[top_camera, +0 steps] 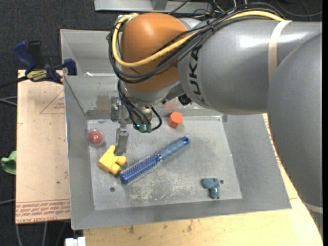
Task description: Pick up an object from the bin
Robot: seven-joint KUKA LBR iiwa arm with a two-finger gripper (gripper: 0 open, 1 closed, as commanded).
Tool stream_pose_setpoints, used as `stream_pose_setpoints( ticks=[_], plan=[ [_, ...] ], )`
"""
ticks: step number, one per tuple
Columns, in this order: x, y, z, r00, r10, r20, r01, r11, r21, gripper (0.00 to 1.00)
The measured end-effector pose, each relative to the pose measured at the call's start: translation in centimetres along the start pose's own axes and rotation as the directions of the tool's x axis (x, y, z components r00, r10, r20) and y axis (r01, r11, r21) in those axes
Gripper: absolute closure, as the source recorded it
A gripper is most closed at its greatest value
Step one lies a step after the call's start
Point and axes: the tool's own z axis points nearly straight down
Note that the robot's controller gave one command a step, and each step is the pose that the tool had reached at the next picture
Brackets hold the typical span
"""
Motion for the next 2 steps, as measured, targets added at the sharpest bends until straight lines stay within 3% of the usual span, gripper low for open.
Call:
stream_pose_setpoints(
  ticks=[1,2],
  plan=[
    [6.9,-6.1,16.2,0.945,-0.327,0.001,0.327,0.945,0.001,0.00],
    [5.8,-8.4,12.8,0.853,-0.521,0.011,0.521,0.854,0.005,0.00]
  ],
)
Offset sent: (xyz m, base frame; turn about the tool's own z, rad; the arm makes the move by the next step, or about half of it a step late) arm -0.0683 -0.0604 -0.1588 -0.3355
